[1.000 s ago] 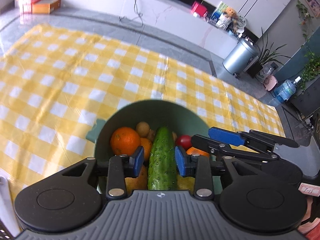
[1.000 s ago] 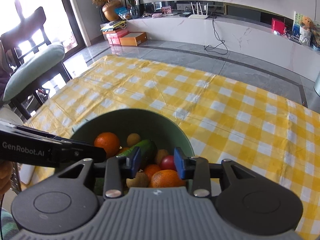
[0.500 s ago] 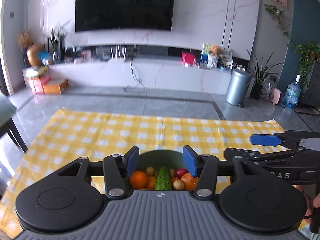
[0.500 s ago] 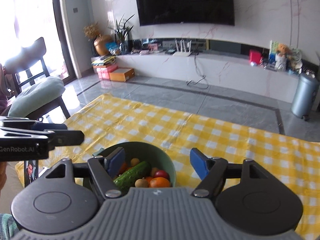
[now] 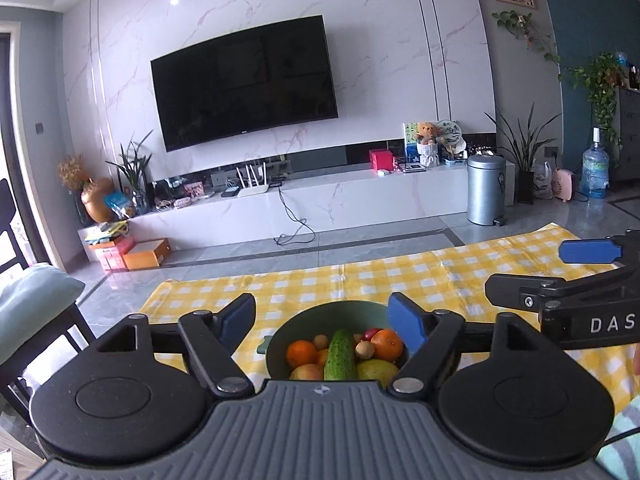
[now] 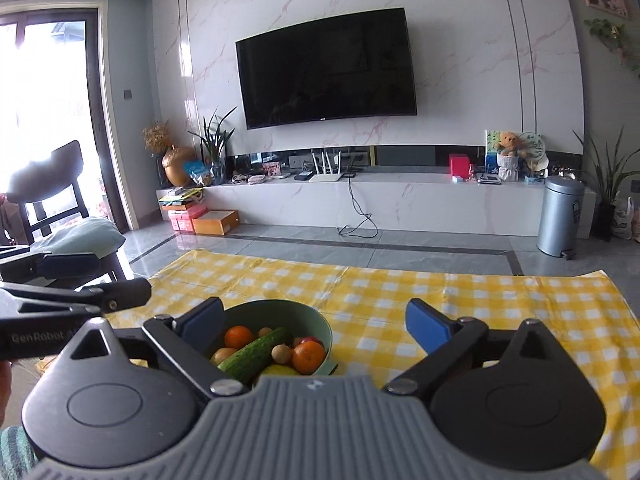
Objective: Organize fruits
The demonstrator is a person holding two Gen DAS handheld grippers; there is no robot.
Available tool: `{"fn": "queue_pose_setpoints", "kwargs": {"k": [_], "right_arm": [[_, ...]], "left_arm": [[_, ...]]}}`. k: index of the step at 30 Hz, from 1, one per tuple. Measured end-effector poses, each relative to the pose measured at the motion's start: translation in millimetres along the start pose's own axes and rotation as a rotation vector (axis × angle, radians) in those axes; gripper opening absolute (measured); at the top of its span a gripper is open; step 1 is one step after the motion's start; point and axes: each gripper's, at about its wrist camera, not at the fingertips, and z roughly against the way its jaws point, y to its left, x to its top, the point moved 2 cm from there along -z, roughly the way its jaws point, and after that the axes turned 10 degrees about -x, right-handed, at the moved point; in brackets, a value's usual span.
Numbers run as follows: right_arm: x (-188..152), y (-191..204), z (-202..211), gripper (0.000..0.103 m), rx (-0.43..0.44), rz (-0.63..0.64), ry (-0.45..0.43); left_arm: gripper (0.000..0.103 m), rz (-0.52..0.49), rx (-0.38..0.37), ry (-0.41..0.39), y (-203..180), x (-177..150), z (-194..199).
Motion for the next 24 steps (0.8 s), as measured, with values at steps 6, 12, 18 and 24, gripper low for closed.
{"fn": "queue_pose_setpoints", "kwargs": {"k": [6,12,18,24], "right_arm": [[-28.7,6.4,9.3,0.099,-0.058,0.041,-0.036],[-57.0,1.5,-12.9,0.099,-0.085,0.038,0.012],[-71.6,0.5,-34.0,0.099,-0.104,0.042,0.038],[-78.9,-0.3,-45.4,0.099,-0.116,0.052,0.034]], "left_arm": [[0.091,-0.003,0.063,0.008,-2.5,-24.7,-7.0],[0.091,0.041,0.080,0.102,-1.8,-53.4,-32.5],[0.091,0.074,0.067,0.175,1.4,-70.1,-51.4],[0.091,0.095,0.046,0.224,4.4,-83.6,-62.2]]}}
